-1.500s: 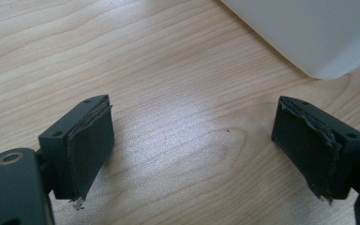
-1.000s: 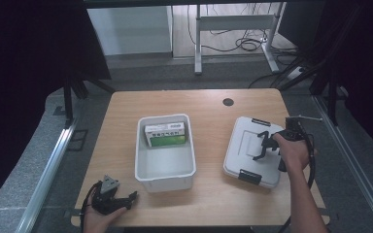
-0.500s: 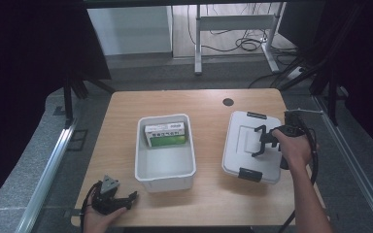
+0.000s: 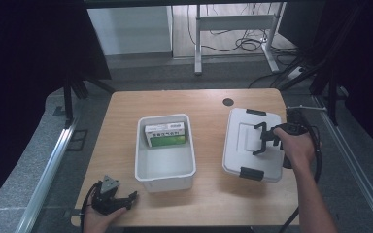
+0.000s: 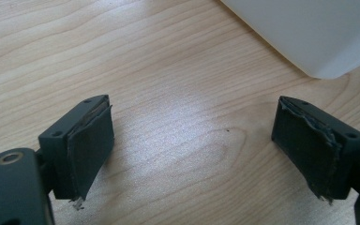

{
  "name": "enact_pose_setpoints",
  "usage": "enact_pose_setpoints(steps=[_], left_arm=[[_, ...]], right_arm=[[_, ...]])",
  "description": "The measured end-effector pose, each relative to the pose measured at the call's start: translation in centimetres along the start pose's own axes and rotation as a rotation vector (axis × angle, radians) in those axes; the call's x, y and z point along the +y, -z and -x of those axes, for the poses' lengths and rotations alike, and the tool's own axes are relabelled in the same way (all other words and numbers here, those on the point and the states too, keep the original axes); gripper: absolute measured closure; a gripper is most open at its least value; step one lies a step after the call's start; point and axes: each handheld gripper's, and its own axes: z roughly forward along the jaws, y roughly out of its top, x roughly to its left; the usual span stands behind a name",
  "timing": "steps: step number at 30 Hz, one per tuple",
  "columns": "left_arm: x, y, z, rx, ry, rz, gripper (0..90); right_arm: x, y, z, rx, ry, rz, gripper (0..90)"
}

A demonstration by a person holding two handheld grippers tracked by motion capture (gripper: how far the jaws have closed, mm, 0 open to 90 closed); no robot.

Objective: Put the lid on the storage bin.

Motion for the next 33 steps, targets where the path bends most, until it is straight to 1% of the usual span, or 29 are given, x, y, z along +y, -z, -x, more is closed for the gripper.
enact_pose_setpoints(steps=[1, 6, 13, 16, 20, 24, 27, 28, 29, 33], left_arm=[[0.0, 0.0, 0.0, 0.000, 0.000, 0.000, 13.1], [0.0, 0.0, 0.0, 0.000, 0.000, 0.000, 13.1], [0.0, 0.0, 0.0, 0.002, 0.002, 0.001, 13.1], [0.0, 0.0, 0.0, 0.001, -0.001, 0.001, 13.1], [0.0, 0.0, 0.0, 0.001, -0.001, 0.001, 13.1], [0.0, 0.0, 0.0, 0.001, -0.002, 0.000, 13.1], [0.0, 0.0, 0.0, -0.001, -0.002, 0.001, 13.1], [0.0, 0.0, 0.0, -0.001, -0.002, 0.001, 13.1], [0.0, 0.0, 0.0, -0.001, -0.002, 0.002, 13.1], [0.0, 0.0, 0.0, -0.002, -0.003, 0.001, 13.1]], right_arm=[[0.0, 0.1, -0.1, 0.003, 0.009, 0.008, 85.0], [-0.1, 0.8, -0.7, 0.006, 0.022, 0.008, 85.0], [-0.2, 1.8, -1.6, 0.016, 0.052, 0.017, 84.9], [-0.2, 2.1, -2.1, 0.022, 0.073, 0.026, 85.0], [-0.4, 2.4, -2.8, 0.024, 0.097, 0.021, 85.0], [-0.7, 2.7, -3.8, 0.026, 0.138, 0.025, 85.0], [-0.8, 2.9, -4.4, 0.039, 0.153, 0.025, 85.0], [-0.9, 3.1, -4.8, 0.043, 0.158, 0.020, 85.0], [-0.9, 3.1, -4.8, 0.043, 0.158, 0.020, 85.0], [-1.0, 3.4, -5.6, 0.046, 0.190, 0.023, 85.0]])
